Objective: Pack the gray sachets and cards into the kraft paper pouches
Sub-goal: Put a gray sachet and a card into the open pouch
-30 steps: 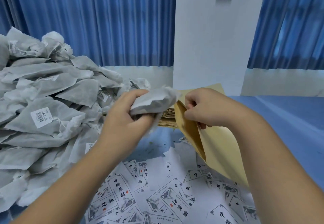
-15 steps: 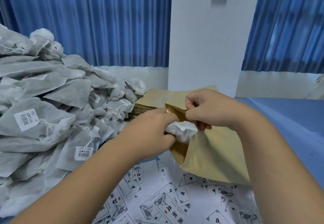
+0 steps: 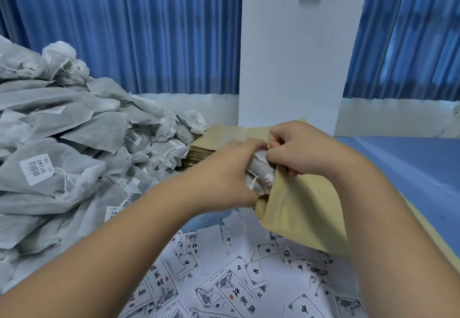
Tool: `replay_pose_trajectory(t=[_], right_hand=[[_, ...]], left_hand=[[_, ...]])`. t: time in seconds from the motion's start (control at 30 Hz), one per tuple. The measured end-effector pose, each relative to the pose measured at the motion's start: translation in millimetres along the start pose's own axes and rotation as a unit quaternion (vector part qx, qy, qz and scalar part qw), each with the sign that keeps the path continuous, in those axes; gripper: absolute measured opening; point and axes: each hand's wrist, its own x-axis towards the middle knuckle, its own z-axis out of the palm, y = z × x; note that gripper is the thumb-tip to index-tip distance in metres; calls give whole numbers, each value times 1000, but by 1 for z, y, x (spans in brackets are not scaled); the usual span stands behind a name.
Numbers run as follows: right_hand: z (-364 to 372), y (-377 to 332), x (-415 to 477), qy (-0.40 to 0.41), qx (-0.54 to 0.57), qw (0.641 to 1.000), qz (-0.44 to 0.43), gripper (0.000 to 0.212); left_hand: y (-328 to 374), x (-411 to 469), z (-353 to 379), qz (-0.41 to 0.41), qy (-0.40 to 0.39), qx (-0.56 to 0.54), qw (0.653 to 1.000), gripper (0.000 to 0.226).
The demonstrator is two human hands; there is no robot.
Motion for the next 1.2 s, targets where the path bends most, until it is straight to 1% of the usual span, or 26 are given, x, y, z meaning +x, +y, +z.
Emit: replay_pose_trajectory(t=[0.03,0.07,0.13,0.2,0.27,0.33,0.43,0.57,0.67,0.7,0.8,0.83,0.9,0.97,1.0,1.03,1.07,1.1,1.13,1.17,1.2], right_hand=[[0,2,1,4,-2,1000,3,25],[0,3,1,6,-4,1000,5,25],[0,4,2,6,-4,1000,8,25],[-1,5,2,5,-1,1000,10,25],[-3,6,2,6,-4,1000,8,25],[-4,5,1,7,-6,1000,0,26],[-6,2,0,16,-10,1000,-12,26],[-8,-2,-4,3,28,999,-22,25],[-7,-9,-6,-2,40,998,-41,26],[-6,-12,-6,-4,44,998,-49,26],[-4,-18,-7,-5,36,997,-67,23],[-3,-19,-7,-1,30,997,-70,22],[-3,-19,-6,13,21,997,-70,23],[-4,-16,-5,34,9,997,-63,24],[-4,-14,-4,44,4,997,-57,24],[-5,-12,-3,52,-1,997,-52,25],[-6,-10,-2,57,-5,997,-48,26],[-5,-9,-2,59,-8,997,-46,26],[-5,-9,-1,56,-9,997,-47,25],[-4,-10,-1,50,-10,997,-51,25],[-3,-11,-2,42,-11,997,-56,25]], left_hand=[[-3,-2,1,-5,22,-12,1000,74],[-4,-4,2,-6,45,-25,999,72],[-6,-8,3,-2,77,-58,995,62],[-5,-10,1,1,69,-110,992,55],[-4,-10,0,7,36,-159,987,51],[-1,-7,-1,15,20,-160,987,45],[0,2,-1,13,29,-122,992,33],[-6,12,1,15,73,-4,997,34],[-7,11,4,15,104,23,994,18],[-9,11,6,16,108,52,993,12],[-6,12,11,-2,89,202,975,13],[-5,12,11,-10,87,228,970,5],[0,11,11,-12,69,217,974,14],[3,5,9,10,57,138,989,17],[5,0,8,12,61,119,991,27],[6,-4,7,15,85,129,988,36],[8,-8,8,15,118,179,977,42],[9,-11,10,16,154,236,959,43],[11,-13,12,15,178,273,945,39],[13,-14,14,14,182,281,942,32],[14,-13,14,10,170,263,949,24]])
